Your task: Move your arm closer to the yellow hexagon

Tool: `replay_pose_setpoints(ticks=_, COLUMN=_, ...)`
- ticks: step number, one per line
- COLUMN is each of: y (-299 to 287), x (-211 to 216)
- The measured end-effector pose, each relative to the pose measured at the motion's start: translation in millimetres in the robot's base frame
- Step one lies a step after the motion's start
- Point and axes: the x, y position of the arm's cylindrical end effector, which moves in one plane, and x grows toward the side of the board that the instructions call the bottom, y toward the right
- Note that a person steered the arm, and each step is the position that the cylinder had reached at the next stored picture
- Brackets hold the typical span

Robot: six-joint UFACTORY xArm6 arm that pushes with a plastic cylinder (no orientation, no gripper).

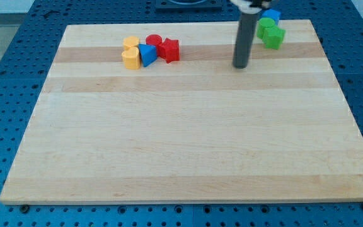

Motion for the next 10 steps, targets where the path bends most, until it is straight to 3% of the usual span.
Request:
replay_pose_setpoints(ticks=2, y=-116, x=20)
replay_pose_setpoints(ticks=6, y=-361, x=18)
replay_pose_setpoints(ticks=8, y=-372, x=-48)
replay_pose_setpoints(ticks=10, y=-322, x=-90)
